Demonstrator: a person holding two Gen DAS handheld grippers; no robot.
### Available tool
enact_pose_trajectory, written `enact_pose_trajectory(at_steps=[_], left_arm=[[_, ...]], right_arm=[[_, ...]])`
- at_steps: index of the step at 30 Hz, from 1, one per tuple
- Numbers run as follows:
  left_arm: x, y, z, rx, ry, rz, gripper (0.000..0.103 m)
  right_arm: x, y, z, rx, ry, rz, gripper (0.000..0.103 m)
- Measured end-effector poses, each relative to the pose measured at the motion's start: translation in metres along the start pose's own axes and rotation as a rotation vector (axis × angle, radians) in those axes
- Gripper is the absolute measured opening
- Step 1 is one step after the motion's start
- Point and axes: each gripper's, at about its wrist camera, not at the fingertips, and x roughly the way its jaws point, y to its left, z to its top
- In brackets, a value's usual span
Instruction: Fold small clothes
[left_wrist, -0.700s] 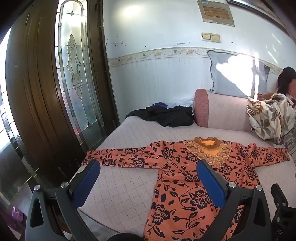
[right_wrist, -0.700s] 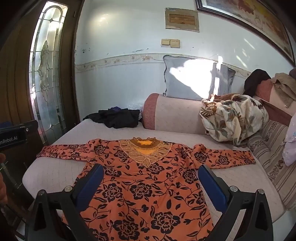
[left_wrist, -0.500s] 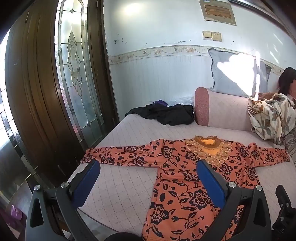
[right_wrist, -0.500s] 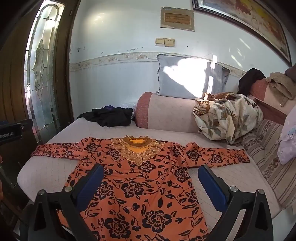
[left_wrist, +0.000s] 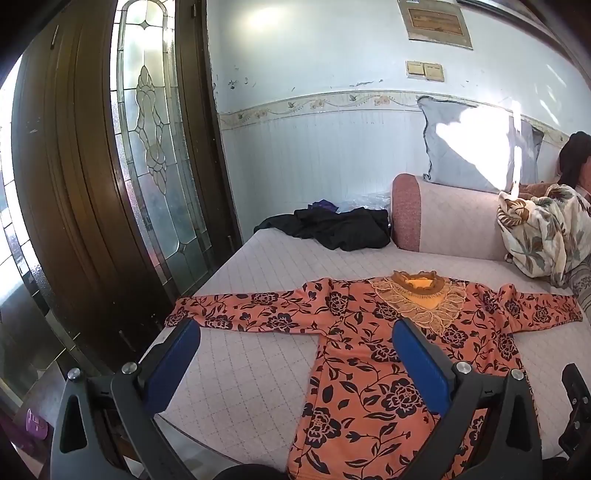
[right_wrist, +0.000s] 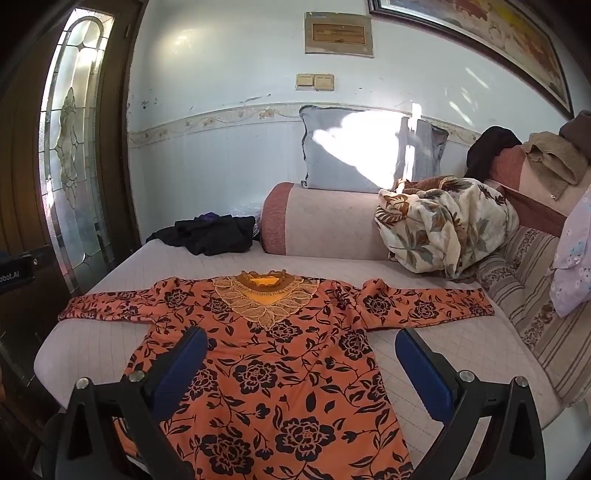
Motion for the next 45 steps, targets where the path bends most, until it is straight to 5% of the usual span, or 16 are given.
enact_pose_trajectory(at_steps=[35,45], left_arm=[[0.004,0.003,0.001,-0.005,0.008,-0.001,0.103],[0.002,-0.001,-0.001,0.0,0.003,-0.016,0.103]], right_arm=[[0.004,0.003,-0.003,0.005,0.014,-0.002,0.103],[0.017,0.007,0.002,0.013,0.102,-0.059,0.103]])
